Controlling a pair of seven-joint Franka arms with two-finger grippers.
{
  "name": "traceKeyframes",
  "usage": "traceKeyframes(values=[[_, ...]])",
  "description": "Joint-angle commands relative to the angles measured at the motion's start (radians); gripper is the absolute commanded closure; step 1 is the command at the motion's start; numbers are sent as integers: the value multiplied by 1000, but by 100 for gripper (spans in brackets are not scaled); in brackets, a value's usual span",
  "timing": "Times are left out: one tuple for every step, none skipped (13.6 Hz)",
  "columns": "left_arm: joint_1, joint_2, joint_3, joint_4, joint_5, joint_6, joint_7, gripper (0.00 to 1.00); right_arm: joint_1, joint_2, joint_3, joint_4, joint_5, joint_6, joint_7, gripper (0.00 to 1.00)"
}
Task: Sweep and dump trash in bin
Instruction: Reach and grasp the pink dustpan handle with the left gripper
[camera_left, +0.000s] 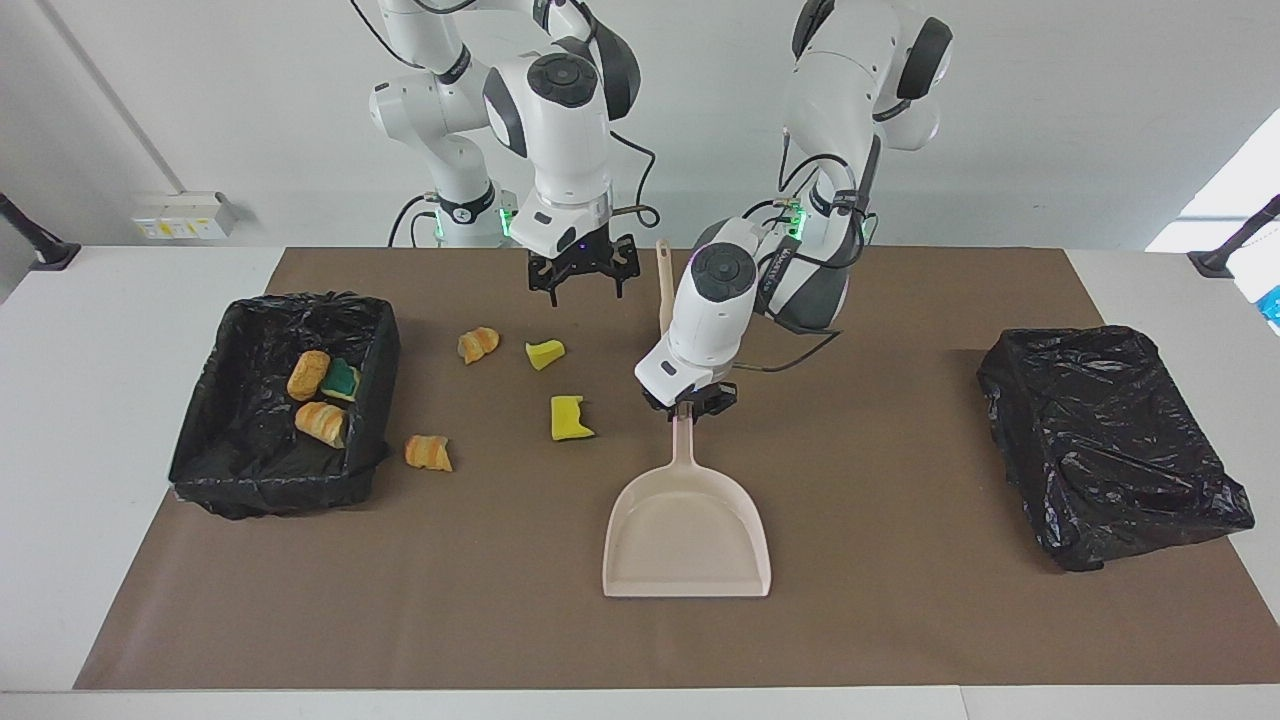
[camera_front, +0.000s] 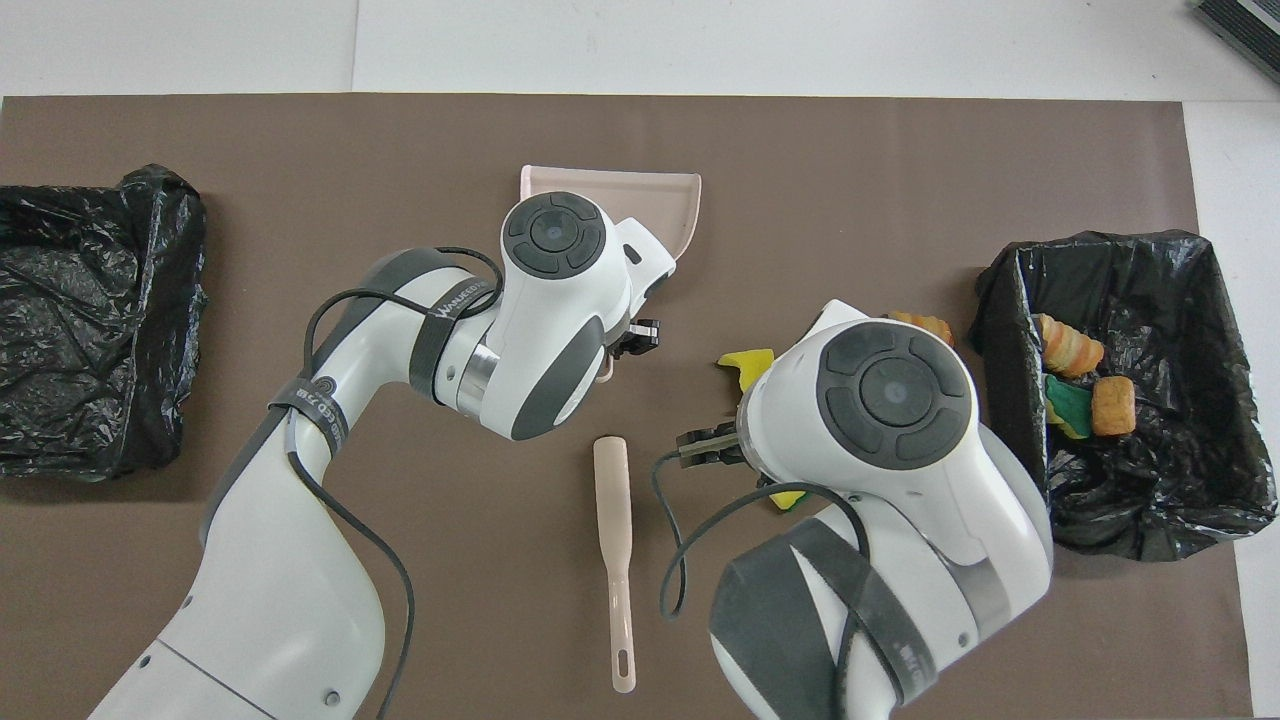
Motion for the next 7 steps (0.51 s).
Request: traceKeyframes(values=[[20, -50, 3, -1, 51, -52, 28, 100, -7, -24, 1, -30, 22, 26, -5, 0], [46, -75, 3, -4, 51, -76, 81, 100, -7, -24, 1, -30, 22, 26, -5, 0], [76, -104, 3, -10, 51, -115, 179, 100, -7, -24, 3, -30, 22, 26, -5, 0], [107, -127, 3, -15, 50, -164, 286, 100, -7, -26, 3, -32, 22, 26, -8, 0], [132, -141, 3, -22, 50, -204, 376, 100, -7, -26, 3, -39, 22, 27, -8, 0], [170, -165, 3, -39, 50, -222, 448, 100, -6, -29, 3, -53, 22, 44, -8, 0], [202, -193, 3, -62, 50, -224, 526, 100, -4, -35, 4, -73, 22, 62, -2, 0]])
